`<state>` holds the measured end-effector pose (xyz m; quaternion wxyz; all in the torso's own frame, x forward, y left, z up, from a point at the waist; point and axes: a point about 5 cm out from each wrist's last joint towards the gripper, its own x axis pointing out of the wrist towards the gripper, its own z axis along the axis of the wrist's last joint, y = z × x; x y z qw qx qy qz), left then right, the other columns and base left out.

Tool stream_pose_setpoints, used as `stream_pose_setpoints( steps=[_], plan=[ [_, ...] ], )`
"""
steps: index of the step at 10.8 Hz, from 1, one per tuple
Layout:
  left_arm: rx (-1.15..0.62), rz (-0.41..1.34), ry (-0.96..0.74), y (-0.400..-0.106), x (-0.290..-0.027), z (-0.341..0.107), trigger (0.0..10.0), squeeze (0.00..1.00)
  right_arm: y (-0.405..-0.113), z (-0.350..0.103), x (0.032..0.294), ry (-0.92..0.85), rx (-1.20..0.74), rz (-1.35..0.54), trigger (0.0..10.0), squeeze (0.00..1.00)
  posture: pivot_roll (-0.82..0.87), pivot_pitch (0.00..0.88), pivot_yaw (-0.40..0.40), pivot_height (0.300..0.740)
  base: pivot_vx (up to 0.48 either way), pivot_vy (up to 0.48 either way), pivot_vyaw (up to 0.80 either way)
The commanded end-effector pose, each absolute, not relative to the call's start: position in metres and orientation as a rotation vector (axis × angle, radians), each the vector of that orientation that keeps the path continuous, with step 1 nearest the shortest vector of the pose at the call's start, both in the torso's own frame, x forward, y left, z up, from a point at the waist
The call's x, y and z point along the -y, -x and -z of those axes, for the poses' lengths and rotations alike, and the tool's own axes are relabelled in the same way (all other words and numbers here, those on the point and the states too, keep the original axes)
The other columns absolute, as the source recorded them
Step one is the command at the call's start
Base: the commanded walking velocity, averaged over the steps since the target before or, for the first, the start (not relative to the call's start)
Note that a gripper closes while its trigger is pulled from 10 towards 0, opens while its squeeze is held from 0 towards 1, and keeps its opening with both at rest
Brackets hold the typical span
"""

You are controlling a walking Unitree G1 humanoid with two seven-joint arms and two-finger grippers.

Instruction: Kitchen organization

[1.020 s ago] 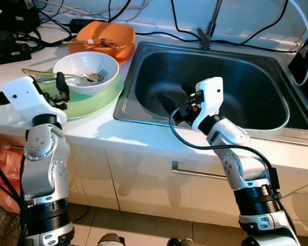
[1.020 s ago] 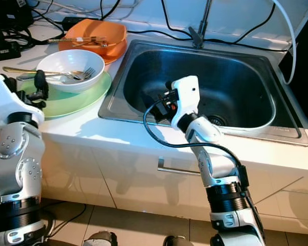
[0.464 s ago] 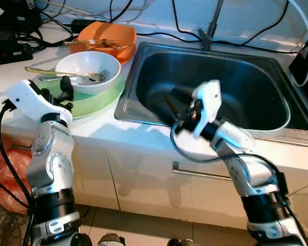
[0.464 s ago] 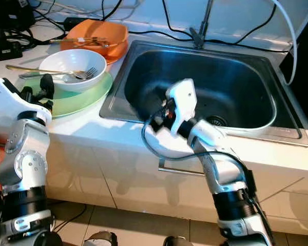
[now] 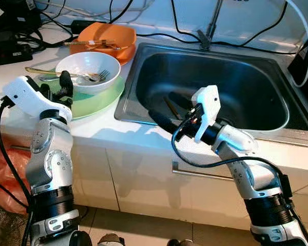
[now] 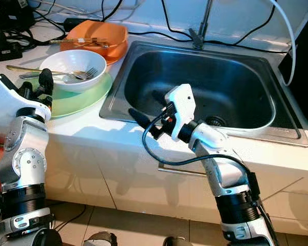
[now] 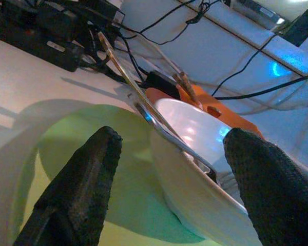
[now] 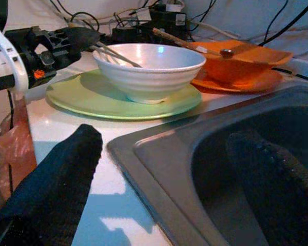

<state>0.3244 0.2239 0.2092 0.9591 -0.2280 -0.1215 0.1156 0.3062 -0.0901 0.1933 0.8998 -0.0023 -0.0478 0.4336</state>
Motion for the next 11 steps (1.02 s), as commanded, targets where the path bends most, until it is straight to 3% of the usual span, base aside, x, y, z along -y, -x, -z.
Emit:
stream_pose_setpoints(
  steps=[1, 5, 6, 7, 8, 11],
  plan=[
    [0.29, -0.211, 0.458, -0.325, -0.22, -0.22, 10.0, 0.0, -0.304, -0.194, 0.091, 0.011, 0.098, -0.905, 10.0, 0.0, 0.12, 0.06, -0.039, 0.74, 0.0, 0.0, 0.0],
    [0.296, -0.178, 0.53, -0.339, -0.225, -0.22, 10.0, 0.0, -0.3, -0.192, 0.092, 0.027, 0.087, -0.925, 10.0, 0.0, 0.11, 0.059, -0.041, 0.74, 0.0, 0.0, 0.0],
    [0.3, -0.168, 0.528, -0.34, -0.224, -0.221, 8.8, 0.0, -0.3, -0.192, 0.093, 0.028, 0.087, -0.924, 10.0, 0.0, 0.11, 0.059, -0.041, 0.74, 0.0, 0.0, 0.0],
    [0.3, -0.168, 0.537, -0.342, -0.225, -0.22, 2.9, 0.0, -0.299, -0.192, 0.093, 0.029, 0.088, -0.922, 10.0, 0.0, 0.11, 0.059, -0.041, 0.74, 0.0, 0.0, 0.0],
    [0.294, -0.167, 0.568, -0.343, -0.225, -0.216, 0.0, 0.0, -0.299, -0.192, 0.094, 0.033, 0.087, -0.92, 10.0, 0.0, 0.09, 0.061, -0.041, 0.74, 0.0, 0.0, 0.0],
    [0.309, -0.139, 0.593, -0.344, -0.219, -0.218, 0.0, 0.0, -0.3, -0.191, 0.096, 0.038, 0.081, -0.918, 10.0, 0.0, 0.09, 0.06, -0.047, 0.74, 0.0, 0.0, 0.0]
  ],
)
